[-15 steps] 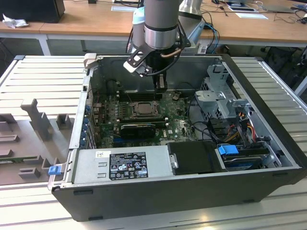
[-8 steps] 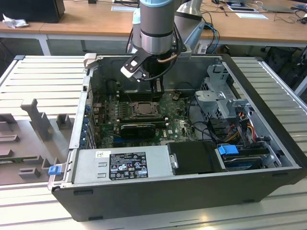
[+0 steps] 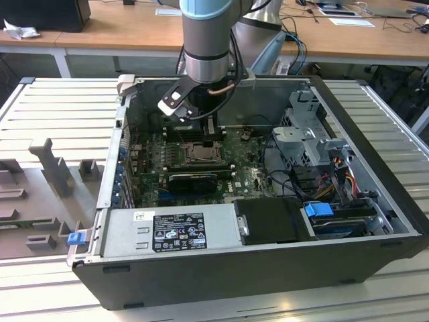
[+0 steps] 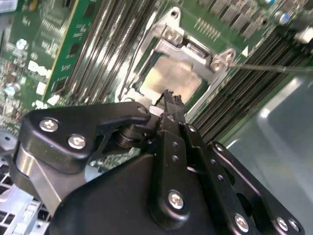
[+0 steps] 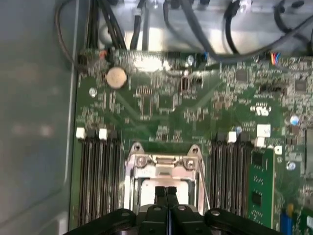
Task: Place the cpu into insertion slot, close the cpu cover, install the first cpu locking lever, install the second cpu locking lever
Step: 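Close the cpu cover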
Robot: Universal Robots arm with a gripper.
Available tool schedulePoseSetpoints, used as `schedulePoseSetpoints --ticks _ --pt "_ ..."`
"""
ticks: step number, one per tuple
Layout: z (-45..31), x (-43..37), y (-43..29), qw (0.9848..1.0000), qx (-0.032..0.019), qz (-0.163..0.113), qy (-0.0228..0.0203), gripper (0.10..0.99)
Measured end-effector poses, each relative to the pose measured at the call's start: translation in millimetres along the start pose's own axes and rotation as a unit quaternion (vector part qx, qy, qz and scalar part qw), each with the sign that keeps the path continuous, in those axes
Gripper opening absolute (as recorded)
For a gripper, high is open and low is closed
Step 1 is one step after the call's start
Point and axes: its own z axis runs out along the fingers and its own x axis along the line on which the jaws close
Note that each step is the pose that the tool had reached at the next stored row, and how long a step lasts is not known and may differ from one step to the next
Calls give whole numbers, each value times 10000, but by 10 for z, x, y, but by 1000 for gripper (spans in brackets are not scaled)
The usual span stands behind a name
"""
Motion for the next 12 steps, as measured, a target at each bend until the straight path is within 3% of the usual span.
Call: schedulePoseSetpoints --ticks 3,6,9,12 --pt "93 1 -75 10000 2 -33 2 106" --pt "99 3 -118 10000 48 -39 8 106" --pt "104 5 -198 10000 57 -48 9 106" --pt "130 5 -213 10000 61 -51 9 106"
